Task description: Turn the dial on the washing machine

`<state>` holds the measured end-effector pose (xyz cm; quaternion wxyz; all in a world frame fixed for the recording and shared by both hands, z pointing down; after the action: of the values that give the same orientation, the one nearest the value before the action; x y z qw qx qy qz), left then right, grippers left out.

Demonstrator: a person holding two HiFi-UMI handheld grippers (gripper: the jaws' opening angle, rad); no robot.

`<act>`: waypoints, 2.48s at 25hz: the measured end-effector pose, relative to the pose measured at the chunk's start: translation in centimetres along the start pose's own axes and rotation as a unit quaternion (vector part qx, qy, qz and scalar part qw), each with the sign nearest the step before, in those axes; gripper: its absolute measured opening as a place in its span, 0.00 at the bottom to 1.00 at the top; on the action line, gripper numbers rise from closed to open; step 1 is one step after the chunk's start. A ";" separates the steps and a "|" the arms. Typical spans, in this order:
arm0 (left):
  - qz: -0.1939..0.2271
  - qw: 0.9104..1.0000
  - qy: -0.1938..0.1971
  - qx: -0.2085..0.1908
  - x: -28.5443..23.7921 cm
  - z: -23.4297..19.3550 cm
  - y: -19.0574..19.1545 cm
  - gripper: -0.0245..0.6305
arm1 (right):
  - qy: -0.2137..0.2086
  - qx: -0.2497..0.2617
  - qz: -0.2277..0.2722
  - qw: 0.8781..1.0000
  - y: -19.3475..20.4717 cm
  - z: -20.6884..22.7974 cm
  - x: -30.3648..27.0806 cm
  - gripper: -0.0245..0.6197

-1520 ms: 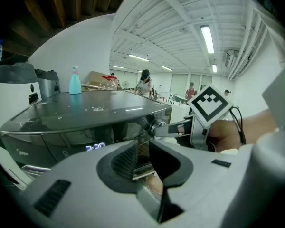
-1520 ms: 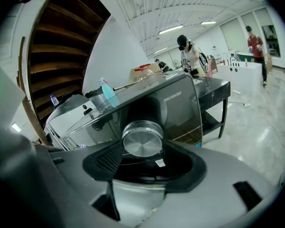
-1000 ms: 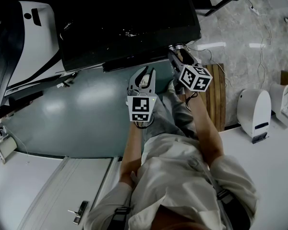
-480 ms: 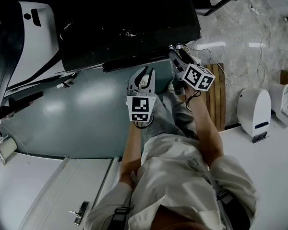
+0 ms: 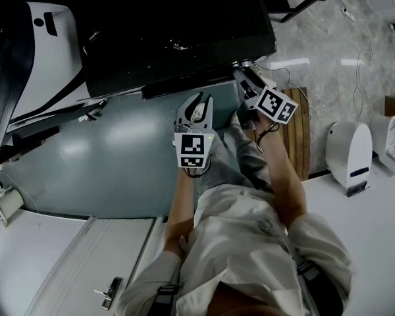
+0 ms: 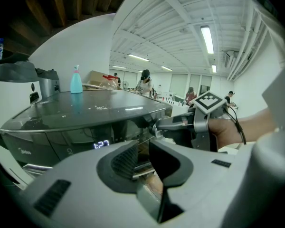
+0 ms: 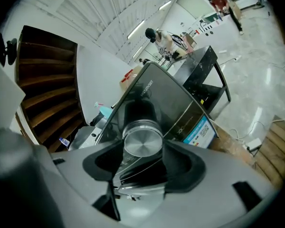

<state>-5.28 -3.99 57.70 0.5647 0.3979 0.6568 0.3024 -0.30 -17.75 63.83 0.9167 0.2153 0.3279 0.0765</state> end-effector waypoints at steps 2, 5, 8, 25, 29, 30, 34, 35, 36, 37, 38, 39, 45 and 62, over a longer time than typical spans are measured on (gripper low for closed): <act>0.000 1.000 0.000 0.000 0.1 0.0 0.0 0.16 | -0.004 -0.012 0.002 1.000 0.0 0.0 0.0 0.44; 0.002 1.000 0.000 0.000 0.3 0.0 0.0 0.16 | -0.006 -0.019 0.006 1.000 -0.1 0.0 0.1 0.45; 0.003 1.000 -0.001 -0.001 0.4 -0.1 -0.1 0.16 | -0.002 -0.005 0.004 1.000 0.2 -0.1 0.0 0.46; 0.009 1.000 0.005 -0.017 1.4 -0.3 -1.2 0.16 | -0.002 0.097 -0.012 0.995 2.3 -2.1 2.4 0.46; 0.012 1.000 0.005 -0.024 1.8 -0.2 -2.0 0.16 | 0.000 0.168 0.004 0.986 1.5 -3.5 3.9 0.46; 0.012 1.000 0.005 -0.025 1.9 -0.2 -2.2 0.16 | 0.000 0.187 0.008 0.982 1.3 -3.9 4.3 0.46; 0.017 1.000 0.003 -0.026 2.5 0.2 -3.3 0.16 | -0.002 0.261 0.024 0.965 0.4 -5.7 6.1 0.46; 0.018 0.999 0.002 -0.026 2.7 0.3 -3.5 0.16 | -0.003 0.279 0.028 0.960 0.1 -6.1 6.5 0.46; 0.019 0.999 0.000 -0.027 2.9 0.4 -3.8 0.16 | -0.003 0.296 0.032 0.955 -0.1 -6.6 7.0 0.46; 0.021 0.999 -0.001 -0.028 3.2 0.5 -4.2 0.16 | -0.004 0.312 0.036 0.950 -0.3 -7.0 7.5 0.46; 0.023 0.999 -0.003 -0.030 3.4 0.7 -4.5 0.16 | -0.004 0.324 0.040 0.945 -0.5 -7.4 8.0 0.46; 0.025 0.999 -0.005 -0.032 3.6 0.8 -4.9 0.16 | -0.006 0.335 0.043 0.941 -0.7 -7.7 8.4 0.46; 0.029 0.999 -0.019 -0.028 5.5 1.6 -5.9 0.16 | -0.010 0.379 0.058 0.923 -1.4 -9.2 11.2 0.45; 0.027 0.997 -0.053 -0.046 7.5 2.7 -7.7 0.16 | -0.028 0.411 0.066 0.909 -1.9 -10.8 13.4 0.44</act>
<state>-4.33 -1.49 46.92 0.6082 0.4046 0.6000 0.3263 3.20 -12.01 47.90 0.7486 0.5964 0.2894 -0.0110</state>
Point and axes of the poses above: the fingertips, and each gripper's own axes: x backward along the fingers, z to its right, y out of its underside, the point moved 1 cm from there along x, backward along the fingers, and after that the axes turned 11 degrees about y, right-handed, at the moved point
